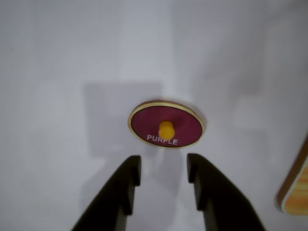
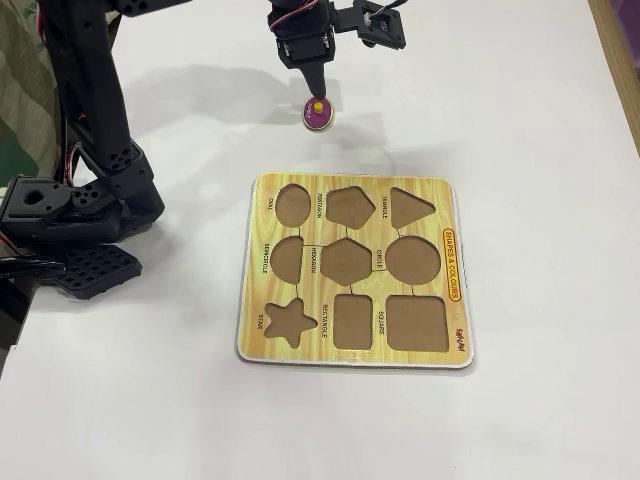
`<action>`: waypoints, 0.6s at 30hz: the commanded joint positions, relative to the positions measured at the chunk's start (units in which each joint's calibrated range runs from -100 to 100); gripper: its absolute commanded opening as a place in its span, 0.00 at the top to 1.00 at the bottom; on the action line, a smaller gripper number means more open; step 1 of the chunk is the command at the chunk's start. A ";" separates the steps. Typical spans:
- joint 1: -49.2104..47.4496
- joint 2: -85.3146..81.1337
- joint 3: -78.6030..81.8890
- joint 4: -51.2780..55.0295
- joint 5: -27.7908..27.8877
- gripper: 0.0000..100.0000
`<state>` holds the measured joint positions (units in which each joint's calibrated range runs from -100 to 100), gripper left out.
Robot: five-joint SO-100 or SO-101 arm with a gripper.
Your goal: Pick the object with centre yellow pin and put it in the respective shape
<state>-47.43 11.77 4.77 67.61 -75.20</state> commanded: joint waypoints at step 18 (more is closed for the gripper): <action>1.92 1.28 1.08 0.15 0.30 0.88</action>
<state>-46.96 13.92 6.12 67.61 -75.20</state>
